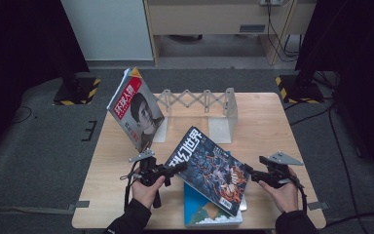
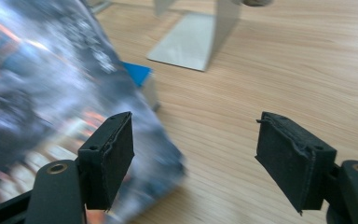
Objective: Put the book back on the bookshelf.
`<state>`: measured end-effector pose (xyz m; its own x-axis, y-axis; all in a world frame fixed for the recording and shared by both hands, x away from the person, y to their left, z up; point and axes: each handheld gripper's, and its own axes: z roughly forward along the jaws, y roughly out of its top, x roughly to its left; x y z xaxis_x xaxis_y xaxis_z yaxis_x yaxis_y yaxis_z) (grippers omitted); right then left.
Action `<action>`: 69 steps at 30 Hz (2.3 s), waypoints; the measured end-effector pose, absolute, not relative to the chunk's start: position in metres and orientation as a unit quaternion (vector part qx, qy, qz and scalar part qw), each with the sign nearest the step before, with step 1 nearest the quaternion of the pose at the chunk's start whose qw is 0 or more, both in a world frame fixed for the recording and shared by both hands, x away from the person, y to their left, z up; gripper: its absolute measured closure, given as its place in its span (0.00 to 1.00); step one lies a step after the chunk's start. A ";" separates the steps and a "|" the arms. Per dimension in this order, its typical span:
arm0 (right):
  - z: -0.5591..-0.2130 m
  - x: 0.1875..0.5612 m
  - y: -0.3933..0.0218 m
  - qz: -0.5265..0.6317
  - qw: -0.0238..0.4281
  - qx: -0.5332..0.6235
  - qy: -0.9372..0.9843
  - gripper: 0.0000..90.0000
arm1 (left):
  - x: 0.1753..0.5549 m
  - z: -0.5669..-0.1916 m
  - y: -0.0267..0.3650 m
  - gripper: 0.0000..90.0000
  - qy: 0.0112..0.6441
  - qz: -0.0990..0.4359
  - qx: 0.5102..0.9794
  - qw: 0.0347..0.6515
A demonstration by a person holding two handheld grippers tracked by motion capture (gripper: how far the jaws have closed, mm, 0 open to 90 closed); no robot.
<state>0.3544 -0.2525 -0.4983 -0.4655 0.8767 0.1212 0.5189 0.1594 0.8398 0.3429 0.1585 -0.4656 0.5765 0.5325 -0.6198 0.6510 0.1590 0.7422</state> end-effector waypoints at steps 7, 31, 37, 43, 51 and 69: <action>-0.505 0.359 -0.268 0.406 0.224 0.494 0.736 0.29 | 0.346 -0.449 0.168 0.85 0.462 -0.043 0.618 0.635; -0.519 0.364 -0.281 0.340 0.240 0.504 0.757 0.28 | 0.349 -0.367 0.200 0.91 0.421 0.093 0.595 0.678; -0.521 0.364 -0.280 0.336 0.237 0.503 0.760 0.26 | 0.352 -0.355 0.211 0.91 0.423 0.127 0.589 0.677; -0.526 0.365 -0.279 0.323 0.224 0.505 0.769 0.24 | 0.355 -0.348 0.226 0.91 0.437 0.152 0.578 0.672; -0.532 0.366 -0.277 0.311 0.208 0.506 0.777 0.21 | 0.362 -0.336 0.243 0.91 0.449 0.208 0.570 0.656; -0.534 0.367 -0.278 0.316 0.205 0.507 0.776 0.16 | 0.372 -0.333 0.264 0.91 0.477 0.269 0.564 0.618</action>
